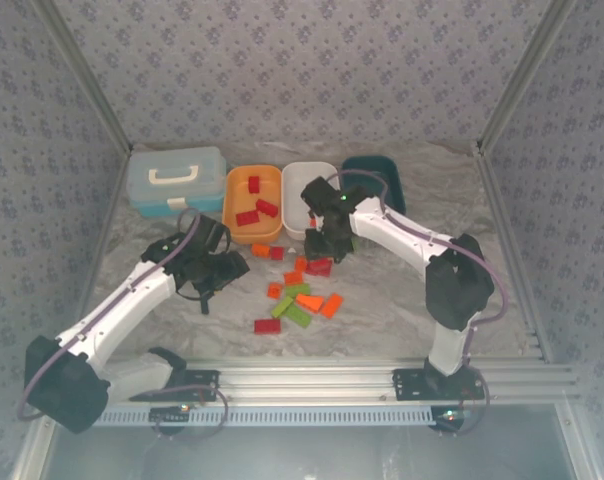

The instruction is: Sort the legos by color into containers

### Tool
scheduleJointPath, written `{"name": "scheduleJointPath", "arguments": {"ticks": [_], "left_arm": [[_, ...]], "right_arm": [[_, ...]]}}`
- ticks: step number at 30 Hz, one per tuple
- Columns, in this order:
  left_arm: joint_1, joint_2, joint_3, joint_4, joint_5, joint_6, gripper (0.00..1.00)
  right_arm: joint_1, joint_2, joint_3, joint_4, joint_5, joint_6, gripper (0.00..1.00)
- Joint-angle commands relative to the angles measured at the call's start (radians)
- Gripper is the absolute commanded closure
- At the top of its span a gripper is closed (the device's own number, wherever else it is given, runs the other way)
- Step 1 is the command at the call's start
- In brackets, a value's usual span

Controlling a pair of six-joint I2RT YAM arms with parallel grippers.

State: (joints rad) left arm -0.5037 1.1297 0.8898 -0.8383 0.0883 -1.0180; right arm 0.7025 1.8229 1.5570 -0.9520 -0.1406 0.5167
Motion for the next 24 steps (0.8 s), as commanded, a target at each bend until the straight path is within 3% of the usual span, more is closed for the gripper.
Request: {"name": "scheduleJointPath", "arguments": {"ticks": [1, 10, 15, 24], "left_arm": [[0.001, 0.003, 0.036, -0.041, -0.016, 0.018, 0.31], [0.002, -0.002, 0.044, -0.066, -0.018, 0.032, 0.31], [0.002, 0.002, 0.057, -0.079, -0.012, 0.063, 0.31], [0.001, 0.021, 0.069, -0.062, 0.019, 0.114, 0.31]], "right_arm": [[-0.005, 0.076, 0.153, 0.001, -0.027, 0.033, 0.64], [0.000, 0.415, 0.627, 0.077, -0.061, 0.092, 0.64], [0.004, 0.602, 0.886, 0.017, -0.068, 0.133, 0.63], [0.023, 0.697, 0.939, -0.005, -0.059, 0.178, 0.56]]}}
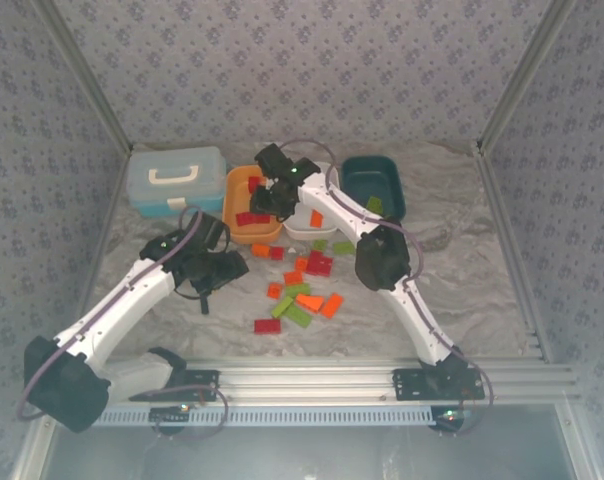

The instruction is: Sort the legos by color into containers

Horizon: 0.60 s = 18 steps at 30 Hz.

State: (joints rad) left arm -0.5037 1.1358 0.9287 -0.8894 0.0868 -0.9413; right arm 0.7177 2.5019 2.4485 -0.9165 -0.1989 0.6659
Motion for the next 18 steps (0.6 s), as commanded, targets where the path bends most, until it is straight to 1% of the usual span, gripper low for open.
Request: {"name": "scheduleJointPath", "arguments": {"ticks": [1, 3, 7, 10, 15, 18], "left_arm": [[0.002, 0.018, 0.027, -0.006, 0.029, 0.041, 0.31], [0.001, 0.023, 0.026, 0.001, 0.033, 0.044, 0.31], [0.002, 0.020, 0.027, 0.008, 0.023, 0.050, 0.31], [0.002, 0.025, 0.025, 0.015, 0.025, 0.050, 0.31], [0.001, 0.032, 0.020, 0.036, 0.030, 0.046, 0.31], [0.000, 0.041, 0.015, 0.055, 0.037, 0.056, 0.32]], "right_arm": [[0.009, 0.023, 0.051, -0.043, -0.004, 0.029, 0.56], [0.012, 0.026, 0.064, -0.057, -0.006, 0.021, 0.54], [0.015, 0.017, 0.096, -0.099, 0.000, 0.006, 0.44], [0.016, -0.009, 0.093, -0.117, 0.010, -0.004, 0.40], [0.018, -0.077, 0.084, -0.142, 0.045, -0.029, 0.41], [0.025, -0.157, 0.032, -0.152, 0.092, -0.086, 0.43]]}}
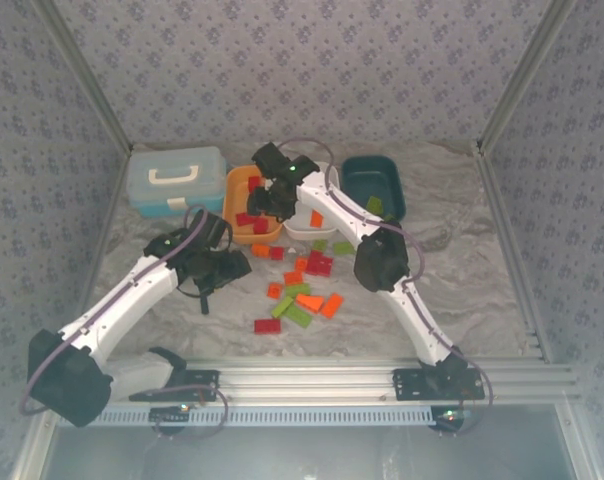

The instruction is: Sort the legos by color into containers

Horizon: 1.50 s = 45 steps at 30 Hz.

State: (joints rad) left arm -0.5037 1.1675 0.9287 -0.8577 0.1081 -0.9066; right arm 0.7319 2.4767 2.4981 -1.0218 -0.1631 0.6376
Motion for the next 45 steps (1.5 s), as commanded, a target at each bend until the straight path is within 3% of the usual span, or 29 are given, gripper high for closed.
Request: {"name": "scheduleJointPath", "arguments": {"ticks": [1, 4, 12, 18, 26, 32, 41, 45], "left_arm": [[-0.001, 0.013, 0.015, 0.029, 0.016, 0.028, 0.32], [-0.010, 0.023, 0.013, 0.037, 0.016, 0.050, 0.32], [-0.058, 0.029, -0.008, 0.011, 0.021, 0.126, 0.32], [-0.143, 0.059, 0.004, 0.013, 0.009, 0.141, 0.32], [-0.164, 0.066, 0.011, 0.032, -0.032, 0.103, 0.33], [-0.170, 0.070, 0.003, 0.060, -0.005, 0.102, 0.33], [-0.176, 0.030, -0.050, 0.044, 0.028, 0.143, 0.33], [-0.177, -0.015, -0.084, 0.037, 0.024, 0.150, 0.33]], "right_arm": [[0.013, -0.171, -0.060, -0.042, 0.076, -0.074, 0.43], [0.023, -0.321, -0.258, -0.018, 0.116, -0.109, 0.43], [0.012, -0.807, -1.048, 0.031, 0.142, -0.121, 0.41], [0.002, -0.928, -1.279, 0.030, 0.084, -0.024, 0.39], [-0.027, -0.829, -1.314, -0.014, 0.003, 0.241, 0.36], [-0.026, -0.804, -1.343, 0.072, -0.044, 0.434, 0.31], [0.002, -0.687, -1.314, 0.087, -0.057, 0.630, 0.32], [0.003, -0.674, -1.346, 0.185, -0.072, 0.667, 0.33]]}}
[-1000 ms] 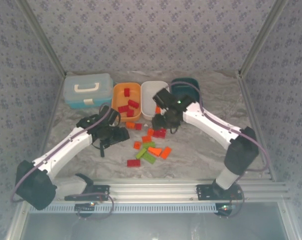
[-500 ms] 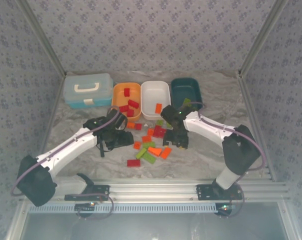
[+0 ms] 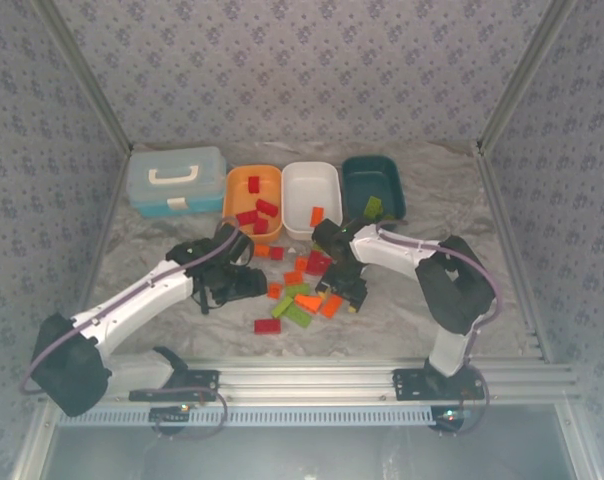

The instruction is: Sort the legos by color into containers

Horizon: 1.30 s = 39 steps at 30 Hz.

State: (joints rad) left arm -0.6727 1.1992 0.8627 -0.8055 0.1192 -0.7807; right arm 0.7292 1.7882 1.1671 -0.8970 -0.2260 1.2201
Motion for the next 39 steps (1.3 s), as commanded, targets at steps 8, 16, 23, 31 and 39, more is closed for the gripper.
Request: {"name": "scheduleJointPath", "arguments": {"ticks": [8, 16, 23, 31, 39], "left_arm": [[-0.008, -0.116, -0.032, -0.039, -0.002, 0.004, 0.33], [-0.008, -0.144, -0.061, -0.035, 0.037, 0.026, 0.32], [-0.008, -0.143, -0.120, 0.099, 0.236, 0.093, 0.30], [0.063, -0.324, -0.221, 0.263, 0.286, -0.019, 0.24], [0.119, -0.393, -0.272, 0.353, 0.283, -0.133, 0.23]], "right_arm": [[0.003, 0.033, -0.075, 0.134, -0.025, 0.099, 0.34], [-0.002, -0.011, -0.187, 0.189, -0.028, 0.136, 0.39], [0.007, 0.013, -0.170, 0.179, 0.004, 0.143, 0.55], [0.008, -0.019, -0.138, 0.139, 0.046, 0.116, 0.67], [0.017, -0.105, 0.050, -0.036, 0.188, -0.010, 0.70]]}}
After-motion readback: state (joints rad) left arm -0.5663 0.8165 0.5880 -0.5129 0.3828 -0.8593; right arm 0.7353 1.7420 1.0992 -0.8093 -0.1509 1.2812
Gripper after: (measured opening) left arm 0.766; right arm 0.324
